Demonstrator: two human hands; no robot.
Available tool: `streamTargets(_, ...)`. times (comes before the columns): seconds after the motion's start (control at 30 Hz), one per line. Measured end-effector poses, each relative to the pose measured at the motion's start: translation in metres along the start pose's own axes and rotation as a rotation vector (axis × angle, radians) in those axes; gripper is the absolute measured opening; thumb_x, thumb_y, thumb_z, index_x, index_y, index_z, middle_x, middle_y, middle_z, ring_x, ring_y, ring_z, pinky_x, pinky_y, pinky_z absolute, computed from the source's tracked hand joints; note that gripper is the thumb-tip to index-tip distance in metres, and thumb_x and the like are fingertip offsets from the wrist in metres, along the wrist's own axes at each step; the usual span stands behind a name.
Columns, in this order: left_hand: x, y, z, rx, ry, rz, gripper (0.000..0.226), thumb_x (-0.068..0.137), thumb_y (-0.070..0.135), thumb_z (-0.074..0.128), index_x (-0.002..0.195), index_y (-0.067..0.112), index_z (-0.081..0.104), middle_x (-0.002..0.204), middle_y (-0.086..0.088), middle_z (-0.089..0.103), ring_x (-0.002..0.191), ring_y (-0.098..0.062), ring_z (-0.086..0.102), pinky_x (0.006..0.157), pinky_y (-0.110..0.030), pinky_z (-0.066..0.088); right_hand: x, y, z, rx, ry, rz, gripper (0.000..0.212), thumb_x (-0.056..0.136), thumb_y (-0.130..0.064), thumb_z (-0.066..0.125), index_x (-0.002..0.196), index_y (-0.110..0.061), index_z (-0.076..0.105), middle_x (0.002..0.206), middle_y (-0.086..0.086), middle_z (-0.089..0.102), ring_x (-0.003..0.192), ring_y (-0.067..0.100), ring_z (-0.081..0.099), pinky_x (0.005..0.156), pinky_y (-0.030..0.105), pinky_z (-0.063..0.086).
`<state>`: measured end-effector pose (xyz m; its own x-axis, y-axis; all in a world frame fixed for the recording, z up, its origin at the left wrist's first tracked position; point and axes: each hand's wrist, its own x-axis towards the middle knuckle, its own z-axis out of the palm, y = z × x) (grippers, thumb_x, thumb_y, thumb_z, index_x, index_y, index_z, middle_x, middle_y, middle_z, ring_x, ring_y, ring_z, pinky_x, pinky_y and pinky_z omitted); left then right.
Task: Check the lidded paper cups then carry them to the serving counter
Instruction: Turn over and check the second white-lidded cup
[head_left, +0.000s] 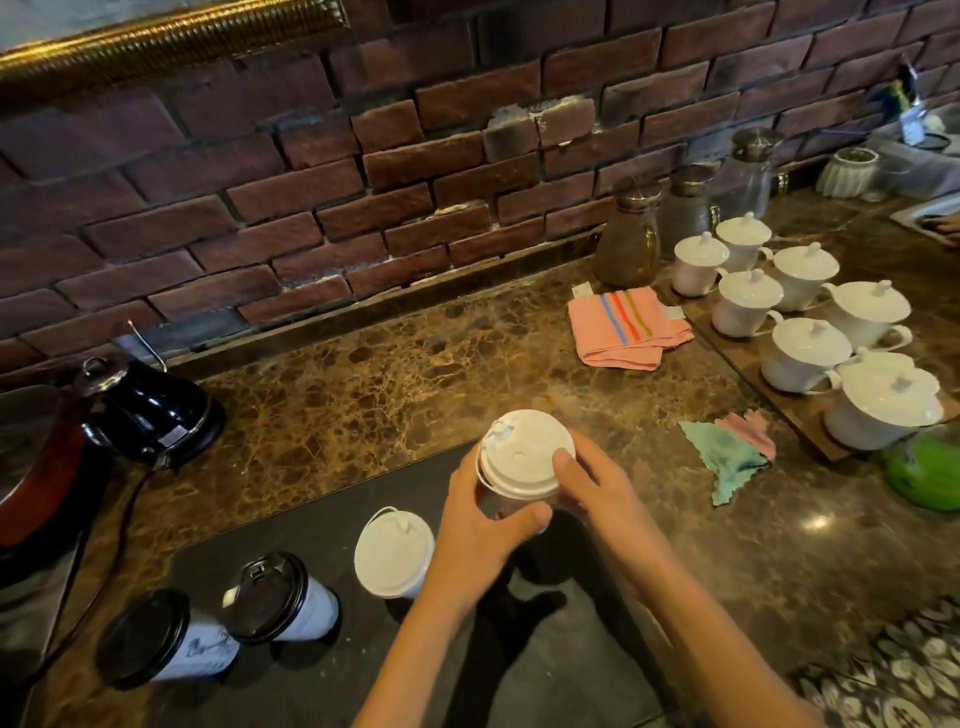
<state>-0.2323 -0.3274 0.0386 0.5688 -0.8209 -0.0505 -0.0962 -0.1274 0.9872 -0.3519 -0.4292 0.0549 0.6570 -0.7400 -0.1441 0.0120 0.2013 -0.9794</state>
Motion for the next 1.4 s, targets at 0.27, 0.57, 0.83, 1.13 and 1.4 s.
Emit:
streamTargets(0.27,-0.002,-0.045,0.005,-0.139,0.05,-0.232,0.055,0.082,0.035,0.076,0.134,0.031,0.057,0.131,0.012,0.068,0.123,-0.008,0.062,0.109,-0.044,0.047,0.014,0.064,-0.007,0.008,0.013,0.12,0.046,0.094,-0.039,0.051,0.135,-0.021,0.059,0.134,0.001,0.066,0.128,0.02,0.059,0.114,0.051,0.04)
streamTargets(0.57,-0.01,-0.073,0.006,-0.13,0.056,-0.3,0.058,0.086,0.025,0.074,0.14,0.027,0.052,0.135,0.013,0.065,0.127,-0.008,0.059,0.106,-0.03,0.047,0.018,0.098,-0.01,0.01,-0.014,0.188,0.042,0.094,-0.032,0.056,0.133,-0.02,0.061,0.134,0.006,0.065,0.129,0.026,0.058,0.113,0.056,0.038)
streamTargets(0.83,-0.007,-0.085,0.003,-0.242,0.04,-0.367,0.066,0.079,0.022,0.08,0.139,0.025,0.053,0.135,0.005,0.066,0.126,-0.012,0.06,0.108,-0.041,0.048,0.021,0.107,-0.011,0.012,0.018,0.179,0.042,0.09,-0.027,0.059,0.13,-0.015,0.063,0.129,0.007,0.069,0.125,0.027,0.061,0.111,0.054,0.042)
streamTargets(1.13,-0.009,-0.068,0.01,-0.204,0.154,-0.417,0.078,0.087,-0.001,0.073,0.145,0.035,0.036,0.141,0.004,0.05,0.12,-0.004,0.054,0.083,-0.012,0.052,0.017,0.102,-0.008,-0.052,0.06,0.135,0.035,0.094,-0.025,0.063,0.128,-0.022,0.058,0.129,0.003,0.066,0.115,0.012,0.063,0.087,0.02,0.054)
streamTargets(1.4,-0.012,-0.034,0.015,0.535,0.175,-0.154,0.091,0.09,0.023,0.07,0.159,0.022,0.01,0.169,-0.002,0.002,0.155,-0.018,0.001,0.122,-0.03,0.008,0.014,0.078,-0.005,-0.688,0.094,0.009,0.052,0.1,-0.023,0.052,0.15,-0.023,0.036,0.156,0.0,0.04,0.144,0.017,0.035,0.119,0.039,0.03)
